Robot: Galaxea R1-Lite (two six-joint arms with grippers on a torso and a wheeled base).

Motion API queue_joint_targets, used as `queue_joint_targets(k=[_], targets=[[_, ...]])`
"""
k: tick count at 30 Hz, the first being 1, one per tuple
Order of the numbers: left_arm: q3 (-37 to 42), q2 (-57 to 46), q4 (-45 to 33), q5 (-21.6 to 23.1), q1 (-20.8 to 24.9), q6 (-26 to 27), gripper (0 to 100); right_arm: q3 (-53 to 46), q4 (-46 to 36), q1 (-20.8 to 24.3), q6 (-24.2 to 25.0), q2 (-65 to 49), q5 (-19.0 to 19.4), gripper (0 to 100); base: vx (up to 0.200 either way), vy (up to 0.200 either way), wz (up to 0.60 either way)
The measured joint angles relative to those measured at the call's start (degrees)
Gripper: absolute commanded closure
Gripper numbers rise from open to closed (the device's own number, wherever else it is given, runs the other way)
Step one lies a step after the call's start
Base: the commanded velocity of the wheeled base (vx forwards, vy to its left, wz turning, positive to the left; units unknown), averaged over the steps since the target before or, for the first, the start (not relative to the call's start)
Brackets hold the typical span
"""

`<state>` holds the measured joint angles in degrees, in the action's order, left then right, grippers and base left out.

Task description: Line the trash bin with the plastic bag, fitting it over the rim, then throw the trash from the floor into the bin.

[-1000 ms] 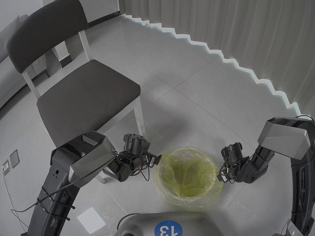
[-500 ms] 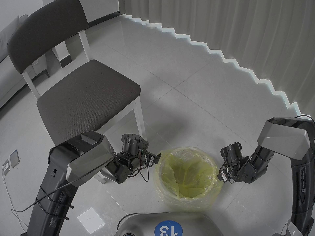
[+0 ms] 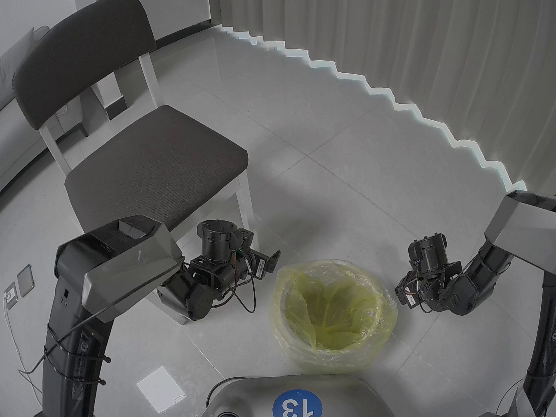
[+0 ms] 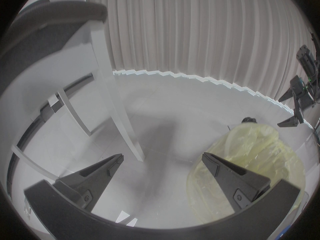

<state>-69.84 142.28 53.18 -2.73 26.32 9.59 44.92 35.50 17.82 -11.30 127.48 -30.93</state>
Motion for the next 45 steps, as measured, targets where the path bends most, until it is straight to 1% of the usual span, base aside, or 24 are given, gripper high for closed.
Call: queue_joint_targets(k=[2,6,10,13,18,21,26,31,33,35,38,41,45], targets=[[1.77,-1.1,1.65,0.13,0.5,-0.02,0,-0.91,0.11,0.17,0.06,-1.02,0.02,0,0.0,0.0,0.0],[8.2,-2.83,6.73,0.39,2.4,-0.02,0,-3.8,1.83,1.22,0.09,-2.89,0.09,0,0.0,0.0,0.0],[14.12,-2.95,13.12,0.6,6.78,0.06,0,-7.46,6.0,3.28,-0.13,-4.35,0.17,0,0.0,0.0,0.0],[15.63,-2.0,13.71,0.62,9.35,0.12,0,-9.09,7.17,5.39,-0.22,-4.99,0.24,0,0.0,0.0,0.0],[16.09,-0.52,11.64,0.63,12.87,0.48,0,-10.17,7.63,8.0,-0.29,-5.35,0.24,0,0.0,0.0,0.0],[15.71,0.23,8.05,0.44,13.67,2.85,0,-10.19,7.66,9.05,-0.35,-5.42,0.37,0,0.0,0.0,0.0],[14.34,1.17,4.93,0.11,13.99,5.84,0,-9.95,7.63,11.08,-0.52,-5.35,0.63,0,0.0,0.0,0.0],[14.82,1.46,4.68,0.33,14.19,7.07,0,-9.34,7.72,11.56,-1.48,-4.38,0.71,0,0.0,0.0,0.0],[15.41,1.52,4.6,0.57,14.28,8.41,0,-9.07,7.69,11.69,-1.63,-3.88,0.71,0,0.0,0.0,0.0],[15.82,1.55,4.35,1.17,14.28,9.95,0,-8.83,7.72,11.91,-1.69,-3.41,0.77,0,0.0,0.0,0.0],[16.4,1.52,3.45,3.71,14.2,11.64,0,-8.52,7.69,12.52,-1.72,-2.72,1.26,0,0.0,0.0,0.0],[16.86,1.41,3.43,5.05,14.38,12.19,0,-8.13,7.69,13.35,-1.85,-1.77,1.73,0,0.0,0.0,0.0],[17.29,1.13,4.46,5.35,14.88,12.08,0,-7.47,7.69,14.37,-2.07,-0.27,1.89,0,0.0,0.0,0.0]])
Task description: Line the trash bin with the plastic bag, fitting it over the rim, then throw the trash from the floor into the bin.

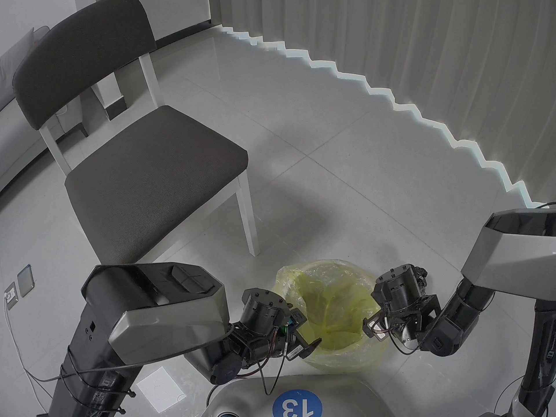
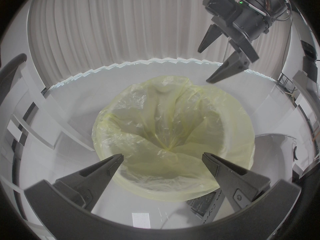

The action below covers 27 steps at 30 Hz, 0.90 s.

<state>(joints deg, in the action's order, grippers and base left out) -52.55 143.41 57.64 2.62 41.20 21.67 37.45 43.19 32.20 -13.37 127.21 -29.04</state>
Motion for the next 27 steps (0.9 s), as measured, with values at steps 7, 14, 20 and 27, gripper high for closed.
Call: queue_joint_targets(k=[7,14,20,27], targets=[[3.24,-2.21,5.67,0.06,-0.06,-0.41,0,0.34,0.0,1.18,-1.27,2.8,0.06,0,0.0,0.0,0.0],[6.36,-5.68,9.03,0.05,-1.88,-1.37,0,-0.71,0.0,1.29,-2.52,4.68,0.49,0,0.0,0.0,0.0],[8.31,-7.13,11.82,0.05,-3.75,-1.78,0,-3.24,-0.02,1.34,-3.38,4.99,0.79,0,0.0,0.0,0.0],[10.67,-7.47,14.75,0.09,-5.21,-1.8,0,-6.47,1.06,1.27,-3.62,4.82,0.85,0,0.0,0.0,0.0]])
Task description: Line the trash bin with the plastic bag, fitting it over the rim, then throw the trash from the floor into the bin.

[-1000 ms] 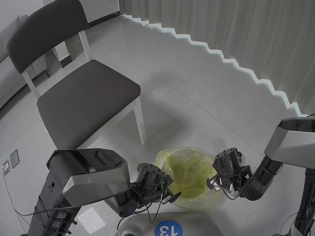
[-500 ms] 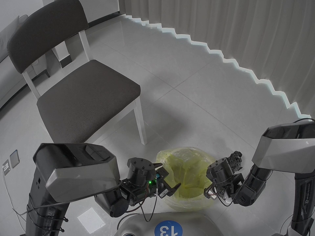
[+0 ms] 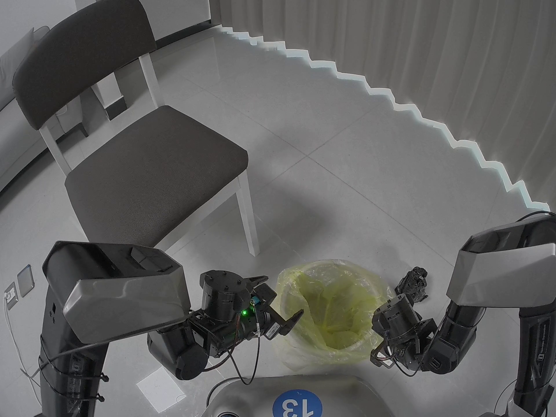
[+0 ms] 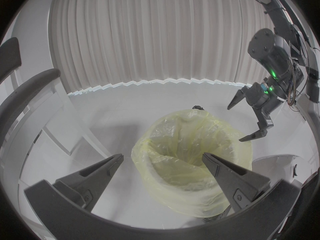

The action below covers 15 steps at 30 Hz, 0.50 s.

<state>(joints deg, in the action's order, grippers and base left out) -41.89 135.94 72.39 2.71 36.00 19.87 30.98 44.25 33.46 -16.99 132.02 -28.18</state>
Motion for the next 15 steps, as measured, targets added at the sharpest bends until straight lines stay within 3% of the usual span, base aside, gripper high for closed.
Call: queue_joint_targets(k=[15], targets=[[0.18,0.41,0.28,-0.06,-3.73,-0.02,0,5.35,-0.22,0.99,-3.47,5.0,-0.17,0,0.0,0.0,0.0]])
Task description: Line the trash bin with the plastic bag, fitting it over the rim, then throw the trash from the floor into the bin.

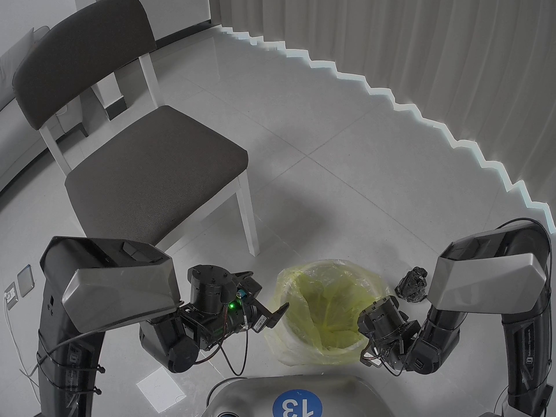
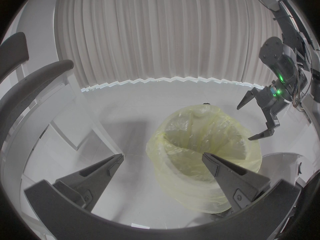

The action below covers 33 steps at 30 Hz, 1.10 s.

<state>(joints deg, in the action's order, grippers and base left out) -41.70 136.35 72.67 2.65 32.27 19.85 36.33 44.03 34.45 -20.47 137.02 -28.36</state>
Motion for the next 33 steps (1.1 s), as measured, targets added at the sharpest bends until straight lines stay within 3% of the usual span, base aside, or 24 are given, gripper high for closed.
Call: queue_joint_targets(k=[8,17,25,33], targets=[[-0.35,-0.02,0.05,0.06,-0.72,0.0,0,1.18,0.57,0.79,0.05,1.51,-0.02,0,0.0,0.0,0.0],[-0.22,0.0,0.96,0.09,-0.94,-0.04,0,-4.88,0.74,-0.61,-0.82,-5.05,0.02,0,0.0,0.0,0.0],[-0.33,0.04,1.83,0.09,-1.16,0.0,0,-9.4,0.63,-6.14,-3.1,-14.17,1.01,0,0.0,0.0,0.0],[0.15,-0.18,5.32,-0.22,-1.18,-0.3,0,-4.61,2.35,-10.7,-3.75,-13.09,0.8,0,0.0,0.0,0.0]])
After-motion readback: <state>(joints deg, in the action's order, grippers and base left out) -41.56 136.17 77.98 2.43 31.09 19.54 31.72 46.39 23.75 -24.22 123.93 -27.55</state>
